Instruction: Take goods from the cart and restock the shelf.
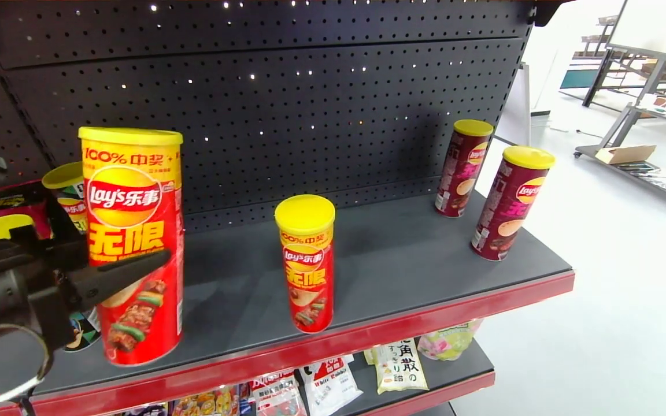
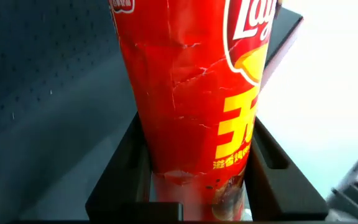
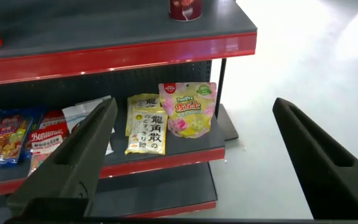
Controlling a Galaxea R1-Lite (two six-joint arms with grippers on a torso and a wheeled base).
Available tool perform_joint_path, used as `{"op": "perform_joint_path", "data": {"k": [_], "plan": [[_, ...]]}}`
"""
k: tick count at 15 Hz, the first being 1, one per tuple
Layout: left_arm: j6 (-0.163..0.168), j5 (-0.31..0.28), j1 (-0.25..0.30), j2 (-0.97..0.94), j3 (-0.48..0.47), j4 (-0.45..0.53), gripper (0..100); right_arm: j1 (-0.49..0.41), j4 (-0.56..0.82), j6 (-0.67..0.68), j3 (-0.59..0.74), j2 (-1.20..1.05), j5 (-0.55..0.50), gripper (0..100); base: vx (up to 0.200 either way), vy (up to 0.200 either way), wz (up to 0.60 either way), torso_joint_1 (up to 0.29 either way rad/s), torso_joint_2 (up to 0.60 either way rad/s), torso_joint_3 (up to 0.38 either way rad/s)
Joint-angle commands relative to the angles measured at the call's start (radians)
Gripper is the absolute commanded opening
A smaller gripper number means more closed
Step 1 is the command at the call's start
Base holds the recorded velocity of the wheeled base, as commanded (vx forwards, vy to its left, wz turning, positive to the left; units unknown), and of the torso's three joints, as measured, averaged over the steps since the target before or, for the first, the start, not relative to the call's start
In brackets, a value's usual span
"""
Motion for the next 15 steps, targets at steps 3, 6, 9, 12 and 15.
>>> {"op": "perform_joint_path", "data": {"k": [3,6,9,12,15], "plan": [[-0.010,0.010,-0.013,0.226,-0.030,-0.136,0,0.000,0.000,0.000,0.000,0.003,0.001,100,0.000,0.000,0.00,0.000,0.00,0.000],[-0.007,0.002,-0.014,0.331,-0.053,-0.217,0,0.000,0.000,0.000,0.000,0.003,0.001,100,0.000,0.000,0.00,0.000,0.00,0.000],[-0.010,-0.001,-0.014,0.430,-0.058,-0.350,0,0.000,0.000,0.000,0.000,0.003,0.001,100,0.000,0.000,0.00,0.000,0.00,0.000],[-0.010,-0.005,-0.016,0.545,-0.105,-0.421,0,0.000,0.000,0.000,0.000,0.003,0.001,100,0.000,0.000,0.00,0.000,0.00,0.000],[-0.010,-0.042,-0.024,0.677,-0.107,-0.614,0,0.000,0.000,0.000,0.000,0.003,0.001,100,0.000,0.000,0.00,0.000,0.00,0.000]]}}
